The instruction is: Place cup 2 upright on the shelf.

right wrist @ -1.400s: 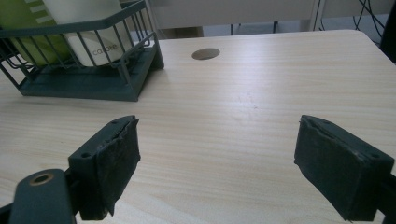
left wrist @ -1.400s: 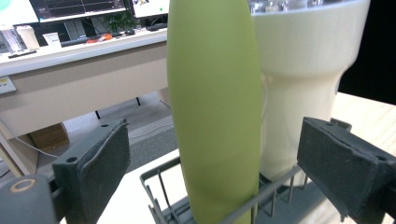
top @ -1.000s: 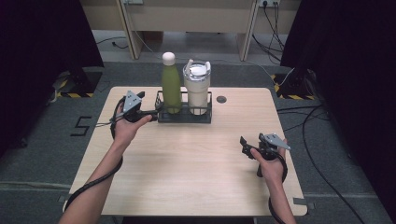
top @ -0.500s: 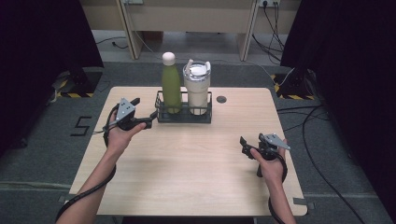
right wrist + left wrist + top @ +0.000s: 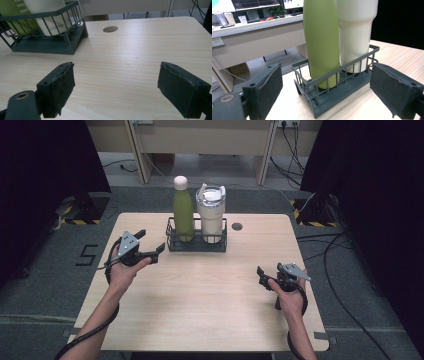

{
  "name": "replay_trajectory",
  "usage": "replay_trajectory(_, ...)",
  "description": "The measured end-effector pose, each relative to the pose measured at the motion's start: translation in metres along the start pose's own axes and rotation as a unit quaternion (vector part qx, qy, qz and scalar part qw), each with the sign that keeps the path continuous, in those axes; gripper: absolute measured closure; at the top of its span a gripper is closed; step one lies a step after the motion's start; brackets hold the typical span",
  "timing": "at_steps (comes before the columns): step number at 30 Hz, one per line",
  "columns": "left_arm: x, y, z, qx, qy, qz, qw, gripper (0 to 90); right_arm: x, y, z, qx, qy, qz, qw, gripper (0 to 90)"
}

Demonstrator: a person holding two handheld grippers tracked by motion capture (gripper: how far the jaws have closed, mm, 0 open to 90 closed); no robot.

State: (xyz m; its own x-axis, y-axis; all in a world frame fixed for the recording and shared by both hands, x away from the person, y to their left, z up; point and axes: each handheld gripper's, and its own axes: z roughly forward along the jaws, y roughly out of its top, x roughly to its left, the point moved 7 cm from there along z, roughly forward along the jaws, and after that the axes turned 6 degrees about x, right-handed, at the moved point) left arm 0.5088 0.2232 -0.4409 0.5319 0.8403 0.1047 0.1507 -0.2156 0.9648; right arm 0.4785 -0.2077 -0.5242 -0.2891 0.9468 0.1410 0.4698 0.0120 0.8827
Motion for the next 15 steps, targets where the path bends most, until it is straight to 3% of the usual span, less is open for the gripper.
replay_trajectory(15, 0.001, -0.018, -0.023, 0.005, 0.005, -0.002, 1.0, 10.9, 0.001, 0.0, 0.0, 0.001, 0.0, 0.003, 1.0, 14.3)
